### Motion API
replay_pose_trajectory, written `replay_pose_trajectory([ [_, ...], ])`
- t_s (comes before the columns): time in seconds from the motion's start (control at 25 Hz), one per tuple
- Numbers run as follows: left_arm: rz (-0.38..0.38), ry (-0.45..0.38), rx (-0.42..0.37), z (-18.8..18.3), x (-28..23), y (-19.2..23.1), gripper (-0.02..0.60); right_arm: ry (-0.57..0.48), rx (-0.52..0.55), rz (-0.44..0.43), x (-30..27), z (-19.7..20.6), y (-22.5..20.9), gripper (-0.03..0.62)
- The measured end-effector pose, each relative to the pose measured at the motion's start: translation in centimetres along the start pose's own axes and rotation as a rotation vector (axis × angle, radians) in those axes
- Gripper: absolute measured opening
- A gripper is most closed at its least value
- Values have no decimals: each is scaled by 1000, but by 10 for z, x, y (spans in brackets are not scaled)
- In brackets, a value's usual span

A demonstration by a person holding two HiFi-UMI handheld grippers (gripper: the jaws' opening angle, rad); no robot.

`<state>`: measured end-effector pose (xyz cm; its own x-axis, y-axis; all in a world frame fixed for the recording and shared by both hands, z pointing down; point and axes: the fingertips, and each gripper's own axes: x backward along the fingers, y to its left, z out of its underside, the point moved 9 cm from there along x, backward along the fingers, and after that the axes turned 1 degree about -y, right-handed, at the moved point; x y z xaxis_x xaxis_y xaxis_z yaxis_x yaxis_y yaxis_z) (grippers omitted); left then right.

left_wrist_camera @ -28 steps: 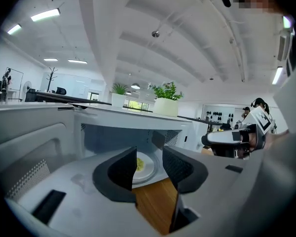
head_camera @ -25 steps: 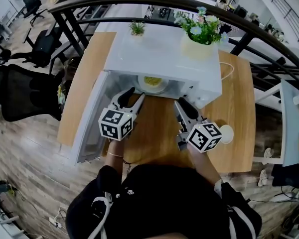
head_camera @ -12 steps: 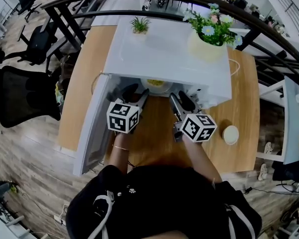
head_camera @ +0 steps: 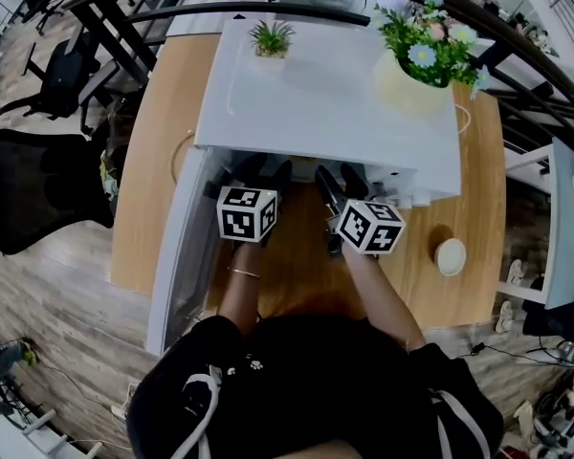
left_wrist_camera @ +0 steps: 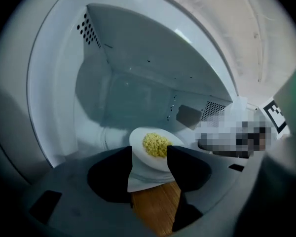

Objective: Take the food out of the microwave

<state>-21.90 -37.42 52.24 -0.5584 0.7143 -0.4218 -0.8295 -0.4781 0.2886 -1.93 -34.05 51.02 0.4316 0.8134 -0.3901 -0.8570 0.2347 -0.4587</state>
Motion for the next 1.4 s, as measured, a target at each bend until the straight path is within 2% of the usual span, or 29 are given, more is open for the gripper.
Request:
replay_pose_trajectory([
  [0.24, -13, 31, -10, 5, -9, 2, 209, 10, -41, 63, -18, 5, -1, 270],
  [0.52, -12, 55, -9, 9, -18, -1, 209, 26, -84, 102, -28, 10, -6, 267],
  [0.92, -13, 40, 39, 12, -20, -5, 209, 34, -75, 63, -28, 9, -4, 255],
  [1.08, -6, 41, 30, 10, -13, -8, 209, 20, -60, 55, -21, 6, 1, 250],
  [1.4, 14, 44, 54, 20, 7, -18, 209, 39, -88, 70, -3, 23, 4, 242],
])
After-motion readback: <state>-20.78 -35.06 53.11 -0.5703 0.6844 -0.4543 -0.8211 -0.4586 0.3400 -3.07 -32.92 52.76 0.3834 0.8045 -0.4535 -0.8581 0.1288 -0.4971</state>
